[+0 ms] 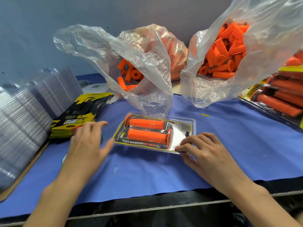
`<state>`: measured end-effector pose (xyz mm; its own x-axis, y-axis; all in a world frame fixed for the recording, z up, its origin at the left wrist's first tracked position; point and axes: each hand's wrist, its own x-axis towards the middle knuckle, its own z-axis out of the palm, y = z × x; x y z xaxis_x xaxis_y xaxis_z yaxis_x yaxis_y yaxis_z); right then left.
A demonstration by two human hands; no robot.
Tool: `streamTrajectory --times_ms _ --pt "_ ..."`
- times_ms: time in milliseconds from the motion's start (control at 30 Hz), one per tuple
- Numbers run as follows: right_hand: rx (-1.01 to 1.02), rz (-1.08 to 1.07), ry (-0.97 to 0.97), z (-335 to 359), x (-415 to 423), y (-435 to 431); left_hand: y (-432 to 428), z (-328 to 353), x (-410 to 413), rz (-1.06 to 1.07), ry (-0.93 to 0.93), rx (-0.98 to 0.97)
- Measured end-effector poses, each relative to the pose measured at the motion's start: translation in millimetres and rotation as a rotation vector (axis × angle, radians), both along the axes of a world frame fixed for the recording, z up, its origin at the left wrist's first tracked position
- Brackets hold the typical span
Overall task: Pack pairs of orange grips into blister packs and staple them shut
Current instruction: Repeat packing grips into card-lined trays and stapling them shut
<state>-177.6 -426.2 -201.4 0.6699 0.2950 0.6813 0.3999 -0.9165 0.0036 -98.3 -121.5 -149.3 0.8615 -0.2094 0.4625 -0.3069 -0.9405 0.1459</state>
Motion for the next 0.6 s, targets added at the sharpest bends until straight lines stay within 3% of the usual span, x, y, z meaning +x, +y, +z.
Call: streamTrajectory --times_ms 67,167,267,600 --pt "0.010 -0.013 0.003 -1 1 -1 -19 -1 -9 -0.266 -0.092 0.067" --pt "0.022 -0.008 0.027 -1 1 -3 -47 -14 -18 -0.474 -0.131 0.170" --pt "0.013 -0.007 0.048 1 -1 -7 -66 -27 -19 -0.503 -0.184 0.228" --pt "-0.075 -0.111 -0.034 8 -2 -2 -76 -31 -20 -0.558 -0.262 0.152"
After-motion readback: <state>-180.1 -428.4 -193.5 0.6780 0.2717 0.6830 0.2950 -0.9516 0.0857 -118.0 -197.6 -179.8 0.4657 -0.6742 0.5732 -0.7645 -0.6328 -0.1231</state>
